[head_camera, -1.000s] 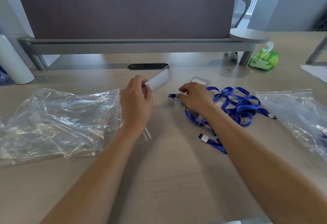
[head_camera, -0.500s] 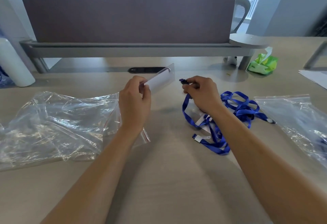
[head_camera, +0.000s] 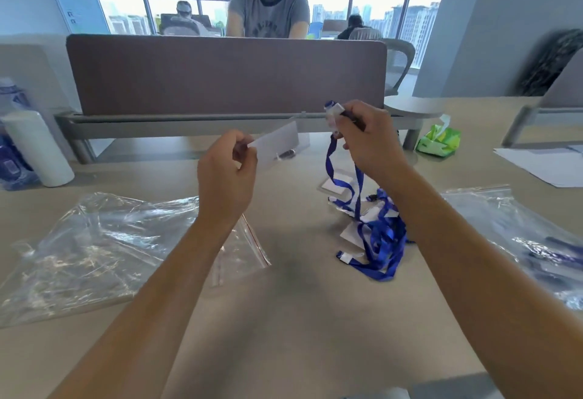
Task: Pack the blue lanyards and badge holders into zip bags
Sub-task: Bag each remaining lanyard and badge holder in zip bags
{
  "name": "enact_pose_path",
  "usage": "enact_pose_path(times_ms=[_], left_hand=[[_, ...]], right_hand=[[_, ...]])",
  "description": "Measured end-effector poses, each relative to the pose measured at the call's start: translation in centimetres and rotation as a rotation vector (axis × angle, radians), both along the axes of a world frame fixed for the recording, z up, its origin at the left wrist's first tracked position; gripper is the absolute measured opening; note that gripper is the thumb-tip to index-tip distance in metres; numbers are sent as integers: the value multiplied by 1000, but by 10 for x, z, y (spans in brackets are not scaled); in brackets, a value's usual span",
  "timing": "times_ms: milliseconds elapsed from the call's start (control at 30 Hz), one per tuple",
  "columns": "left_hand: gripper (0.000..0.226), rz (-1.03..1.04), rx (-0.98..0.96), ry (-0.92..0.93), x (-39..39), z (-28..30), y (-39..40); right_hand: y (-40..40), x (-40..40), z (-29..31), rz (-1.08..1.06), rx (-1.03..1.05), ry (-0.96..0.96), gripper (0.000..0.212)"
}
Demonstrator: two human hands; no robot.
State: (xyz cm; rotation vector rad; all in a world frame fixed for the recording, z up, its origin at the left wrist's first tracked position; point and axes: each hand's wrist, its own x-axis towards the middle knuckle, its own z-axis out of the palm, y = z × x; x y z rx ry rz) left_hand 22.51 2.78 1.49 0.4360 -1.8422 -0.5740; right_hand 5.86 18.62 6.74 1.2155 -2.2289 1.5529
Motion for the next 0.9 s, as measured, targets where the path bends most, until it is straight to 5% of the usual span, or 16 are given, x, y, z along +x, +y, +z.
enact_pose_path(times_ms=[367,633,900], left_hand=[[3,-91,98,63,39,45,7],[4,-219,97,-29,54,57,2],[5,-220,73,-121,50,60,4]], right_hand=[[4,35,53,18,-101,-27,16],[-8,44,72,137,-187,-184,15],[-7,65,97,314,-281,-143,20]])
